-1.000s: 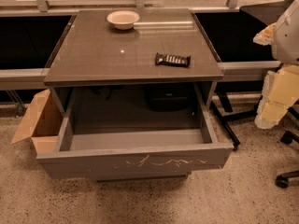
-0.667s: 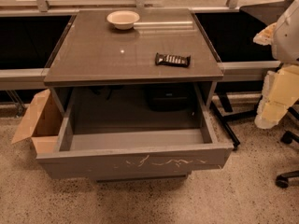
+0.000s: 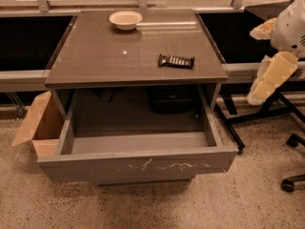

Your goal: Place rxbar chocolate into top drawer

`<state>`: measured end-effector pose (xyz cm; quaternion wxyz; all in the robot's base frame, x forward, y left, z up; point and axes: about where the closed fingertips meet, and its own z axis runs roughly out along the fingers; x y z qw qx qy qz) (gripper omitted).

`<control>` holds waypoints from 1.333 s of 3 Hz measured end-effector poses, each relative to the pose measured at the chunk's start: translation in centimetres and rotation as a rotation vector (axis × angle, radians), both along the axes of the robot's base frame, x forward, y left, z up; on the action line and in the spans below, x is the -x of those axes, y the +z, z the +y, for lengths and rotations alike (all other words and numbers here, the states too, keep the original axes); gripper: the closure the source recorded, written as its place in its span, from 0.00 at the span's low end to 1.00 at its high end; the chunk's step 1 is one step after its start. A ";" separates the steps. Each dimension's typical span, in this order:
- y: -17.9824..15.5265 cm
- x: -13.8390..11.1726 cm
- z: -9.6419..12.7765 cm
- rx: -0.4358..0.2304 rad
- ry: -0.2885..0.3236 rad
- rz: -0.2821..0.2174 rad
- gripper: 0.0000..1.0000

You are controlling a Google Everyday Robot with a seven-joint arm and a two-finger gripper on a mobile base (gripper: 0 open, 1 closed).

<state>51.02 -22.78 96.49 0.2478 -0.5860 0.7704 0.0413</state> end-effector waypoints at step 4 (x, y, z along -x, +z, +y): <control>-3.0 -8.2 3.8 -0.399 -0.021 -0.059 0.00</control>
Offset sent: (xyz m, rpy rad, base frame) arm 0.0328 0.0045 -0.0116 0.1098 -0.0214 0.0118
